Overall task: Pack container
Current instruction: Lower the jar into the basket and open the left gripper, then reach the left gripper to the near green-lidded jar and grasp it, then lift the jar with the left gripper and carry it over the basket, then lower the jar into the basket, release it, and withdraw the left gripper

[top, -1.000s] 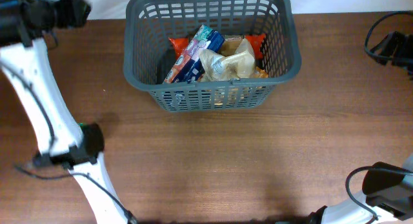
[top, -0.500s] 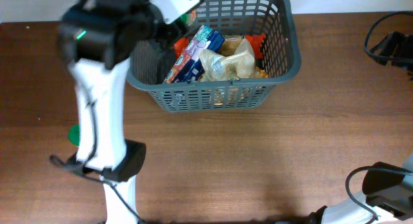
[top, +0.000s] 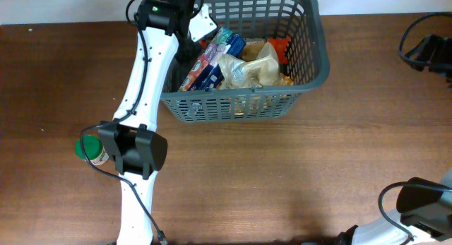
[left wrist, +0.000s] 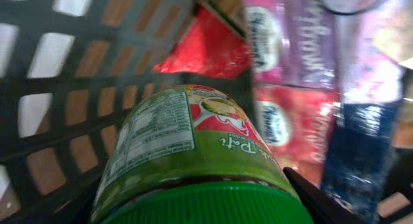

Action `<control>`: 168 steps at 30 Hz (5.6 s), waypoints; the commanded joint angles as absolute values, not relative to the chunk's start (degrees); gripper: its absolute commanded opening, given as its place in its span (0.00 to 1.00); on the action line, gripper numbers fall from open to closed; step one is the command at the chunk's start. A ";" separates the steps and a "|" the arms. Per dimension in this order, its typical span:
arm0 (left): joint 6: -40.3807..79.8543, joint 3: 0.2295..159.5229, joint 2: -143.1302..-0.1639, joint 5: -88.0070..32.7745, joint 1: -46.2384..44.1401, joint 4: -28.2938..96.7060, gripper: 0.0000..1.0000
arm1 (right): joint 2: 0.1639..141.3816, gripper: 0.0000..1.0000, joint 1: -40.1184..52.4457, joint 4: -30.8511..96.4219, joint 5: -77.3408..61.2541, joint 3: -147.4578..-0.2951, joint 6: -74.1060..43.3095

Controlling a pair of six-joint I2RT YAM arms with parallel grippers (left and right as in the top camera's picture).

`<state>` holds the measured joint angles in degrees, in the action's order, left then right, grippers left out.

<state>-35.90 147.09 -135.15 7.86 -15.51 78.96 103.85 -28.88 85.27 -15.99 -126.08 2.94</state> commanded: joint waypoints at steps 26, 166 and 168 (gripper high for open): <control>-2.48 147.68 -110.67 4.91 19.25 89.30 0.96 | 103.35 0.99 -28.91 85.10 -16.49 -125.78 2.48; -22.26 147.39 -134.13 7.20 -13.54 75.18 0.99 | 103.37 0.99 -28.91 85.10 -16.49 -125.78 2.48; -20.75 150.78 -133.95 7.35 -13.54 76.31 0.99 | 103.35 0.98 -28.91 85.10 -16.49 -125.78 2.48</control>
